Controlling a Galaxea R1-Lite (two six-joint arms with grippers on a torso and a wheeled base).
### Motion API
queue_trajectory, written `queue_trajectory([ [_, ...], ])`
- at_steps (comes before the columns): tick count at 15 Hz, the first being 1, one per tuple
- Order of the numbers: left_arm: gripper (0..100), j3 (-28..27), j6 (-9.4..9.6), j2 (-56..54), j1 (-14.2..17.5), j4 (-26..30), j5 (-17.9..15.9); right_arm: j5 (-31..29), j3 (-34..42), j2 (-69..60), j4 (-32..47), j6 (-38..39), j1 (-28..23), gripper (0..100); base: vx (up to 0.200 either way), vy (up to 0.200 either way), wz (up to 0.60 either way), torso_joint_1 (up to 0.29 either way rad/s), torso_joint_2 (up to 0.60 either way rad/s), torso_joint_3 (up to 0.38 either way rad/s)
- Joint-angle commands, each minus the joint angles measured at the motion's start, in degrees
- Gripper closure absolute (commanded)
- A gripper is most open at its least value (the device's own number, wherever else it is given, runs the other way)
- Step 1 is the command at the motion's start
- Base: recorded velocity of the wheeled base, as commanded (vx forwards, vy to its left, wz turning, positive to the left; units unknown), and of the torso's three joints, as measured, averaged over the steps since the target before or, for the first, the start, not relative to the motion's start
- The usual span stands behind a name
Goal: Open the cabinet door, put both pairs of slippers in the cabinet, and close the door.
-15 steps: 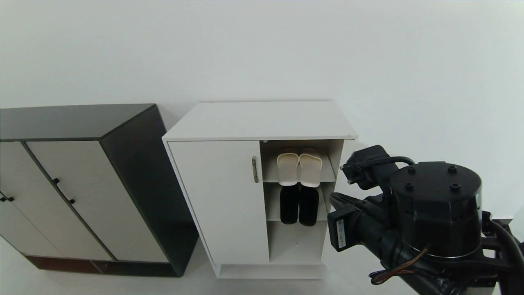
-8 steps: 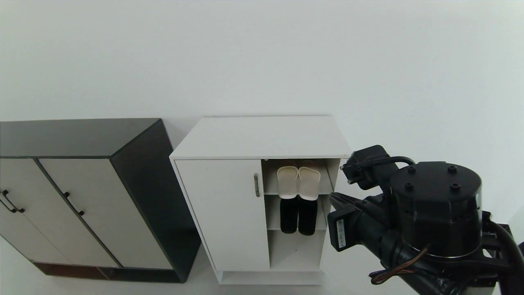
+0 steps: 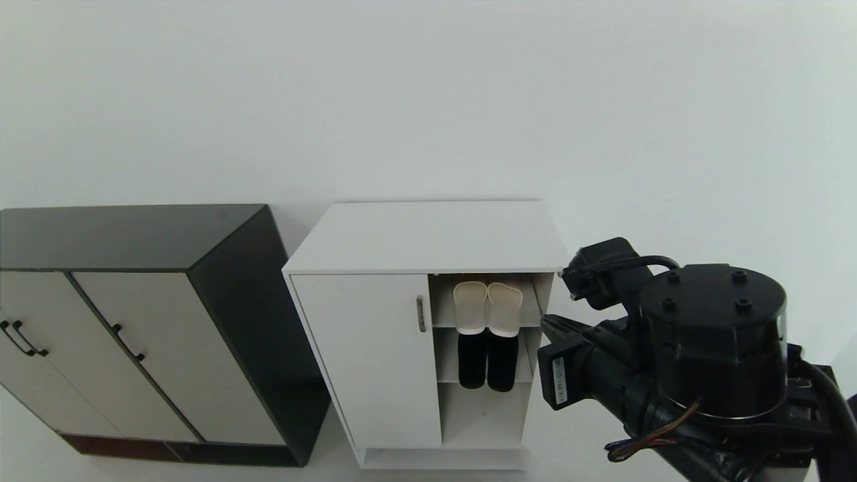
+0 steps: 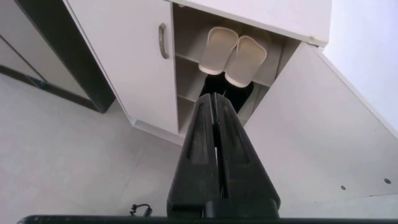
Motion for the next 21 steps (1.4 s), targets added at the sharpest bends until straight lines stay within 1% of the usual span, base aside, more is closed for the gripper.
queue_trajectory([
  [1, 100, 0.0, -0.01, 0.0, 0.0, 0.0, 0.0, 0.0, 0.1, 0.0, 0.0, 0.0, 0.0, 100, 0.0, 0.0, 0.0, 0.0, 0.0, 0.0],
  [2, 100, 0.0, -0.01, 0.0, 0.0, 0.0, 0.0, 0.0, 0.1, 0.2, 0.0, 0.0, 0.0, 100, 0.0, 0.0, 0.0, 0.0, 0.0, 0.0],
  [10, 100, 0.0, -0.01, 0.0, 0.0, 0.0, 0.0, -0.1, 0.2, 1.0, 0.1, -0.2, -1.2, 100, 0.0, 0.0, -0.6, 0.003, 0.0, 0.005],
  [13, 100, 0.0, -0.01, 0.0, 0.0, 0.0, 0.1, -0.1, -0.5, 1.4, -0.1, -1.0, -5.3, 100, 0.0, 0.0, 0.0, 0.0, 0.0, 0.0],
  [18, 100, 0.0, -0.1, 0.0, 0.0, 0.0, 0.1, 0.0, -3.6, 2.7, 0.4, -0.7, -10.3, 100, 0.0, 0.0, 0.0, 0.0, 0.0, 0.0],
  [21, 100, 0.0, -0.1, 0.0, 0.0, 0.0, 0.1, 1.8, -4.5, 4.9, -0.1, -0.4, -14.6, 100, 0.0, 0.0, 0.0, 0.0, 0.0, 0.0],
])
